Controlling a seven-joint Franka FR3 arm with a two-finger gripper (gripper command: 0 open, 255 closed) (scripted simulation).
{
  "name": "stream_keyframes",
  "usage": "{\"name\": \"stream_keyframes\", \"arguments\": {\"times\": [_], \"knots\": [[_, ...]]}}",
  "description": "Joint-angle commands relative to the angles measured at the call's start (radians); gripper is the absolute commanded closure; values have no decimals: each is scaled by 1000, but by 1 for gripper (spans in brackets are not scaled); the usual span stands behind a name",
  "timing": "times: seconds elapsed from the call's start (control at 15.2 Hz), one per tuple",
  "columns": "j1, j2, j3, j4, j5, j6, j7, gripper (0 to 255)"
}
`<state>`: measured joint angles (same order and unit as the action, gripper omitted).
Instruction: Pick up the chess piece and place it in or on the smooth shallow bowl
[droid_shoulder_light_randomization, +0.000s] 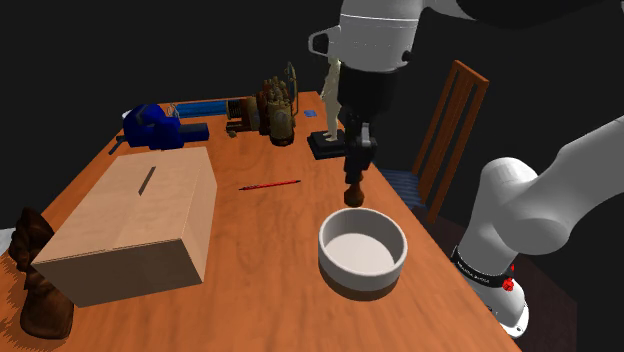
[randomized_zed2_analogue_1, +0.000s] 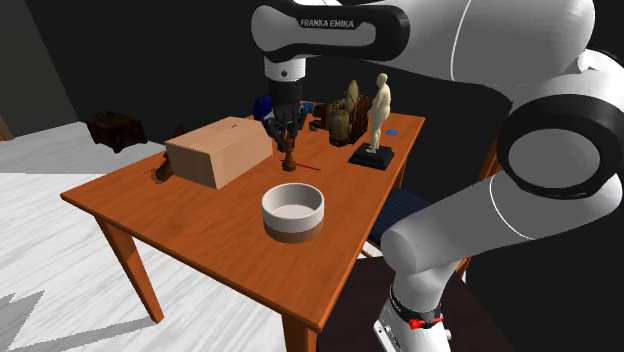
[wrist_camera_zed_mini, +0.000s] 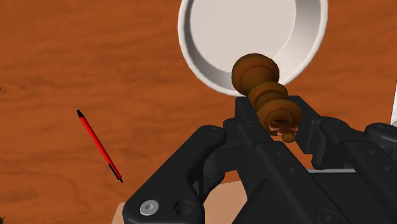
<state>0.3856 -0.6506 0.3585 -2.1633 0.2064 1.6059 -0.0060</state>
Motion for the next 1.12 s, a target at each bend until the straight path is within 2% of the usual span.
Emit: {"name": "stream_keyframes", "arguments": {"times": [0.0, 1.06], "knots": [[20, -64, 4, -28, 20, -34, 19, 255], [42, -105, 41, -272, 59, 169, 7, 255]]}}
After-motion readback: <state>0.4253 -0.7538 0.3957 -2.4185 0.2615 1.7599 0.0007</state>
